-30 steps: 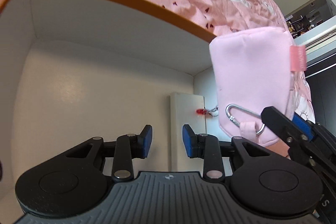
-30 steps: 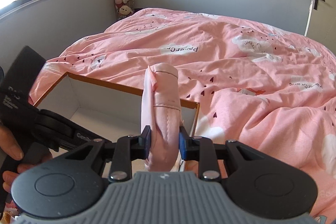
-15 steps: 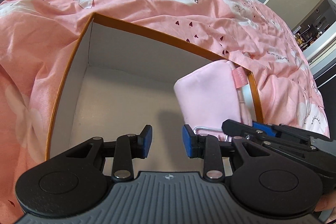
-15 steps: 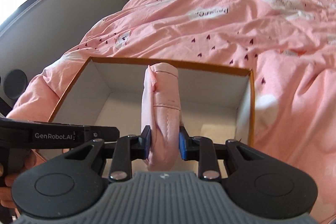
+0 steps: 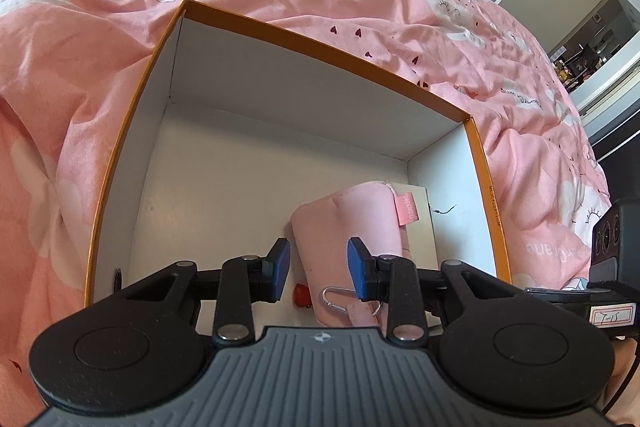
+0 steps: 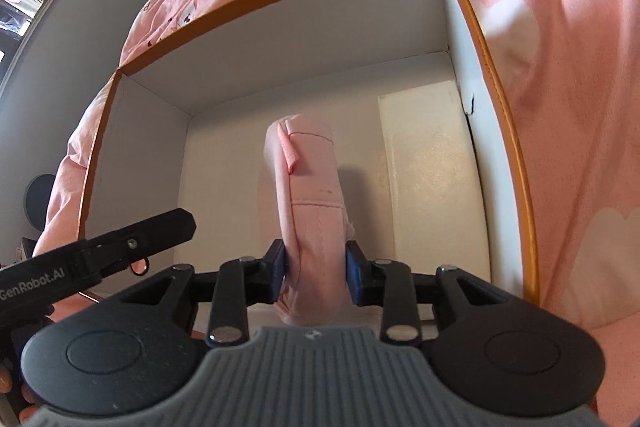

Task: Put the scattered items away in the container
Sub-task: 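Lower the pink pouch into the box and open the right gripper, then grasp the dark grey square case with the left gripper, then grasp the small gold box with right gripper while left lifts the grey case, then carry the gold box with right gripper while left carries grey case over box, then lower gold box into the box with right gripper while left lowers grey case, then lower the dark grey case into the box and open the left gripper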

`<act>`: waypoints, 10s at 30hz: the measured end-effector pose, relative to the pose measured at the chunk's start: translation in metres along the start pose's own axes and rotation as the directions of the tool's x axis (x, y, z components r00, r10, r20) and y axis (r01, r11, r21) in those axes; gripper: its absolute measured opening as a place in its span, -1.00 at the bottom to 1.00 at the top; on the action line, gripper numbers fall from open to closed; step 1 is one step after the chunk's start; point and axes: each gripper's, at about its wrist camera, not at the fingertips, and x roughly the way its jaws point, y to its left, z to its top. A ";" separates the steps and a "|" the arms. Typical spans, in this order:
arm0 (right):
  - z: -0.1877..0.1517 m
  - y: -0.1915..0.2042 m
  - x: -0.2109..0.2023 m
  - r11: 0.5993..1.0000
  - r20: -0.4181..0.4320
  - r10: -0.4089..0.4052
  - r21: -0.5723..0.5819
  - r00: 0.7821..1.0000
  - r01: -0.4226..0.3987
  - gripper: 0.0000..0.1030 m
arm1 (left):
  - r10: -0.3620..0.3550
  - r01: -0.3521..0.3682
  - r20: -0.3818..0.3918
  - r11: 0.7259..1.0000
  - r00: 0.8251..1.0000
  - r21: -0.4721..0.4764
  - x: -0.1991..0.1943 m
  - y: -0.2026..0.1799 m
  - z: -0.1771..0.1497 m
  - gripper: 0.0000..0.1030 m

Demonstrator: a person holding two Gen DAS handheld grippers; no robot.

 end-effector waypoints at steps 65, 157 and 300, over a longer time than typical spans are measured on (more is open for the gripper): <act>-0.129 0.014 -0.143 0.920 0.396 -0.036 -0.345 0.918 0.185 -0.37 | -0.048 -0.028 0.136 0.861 0.990 0.508 -0.106 -0.087 -0.127 0.01; -0.112 -0.007 -0.095 0.847 0.238 -0.175 -0.458 0.955 0.269 -0.01 | 0.020 -0.137 0.205 0.807 0.979 0.575 -0.076 -0.091 -0.155 -0.20; 0.045 0.012 0.013 0.184 0.295 -0.243 -0.921 0.924 0.343 -0.53 | 0.054 -0.055 -0.068 0.998 0.996 -0.014 0.097 -0.017 0.067 -0.03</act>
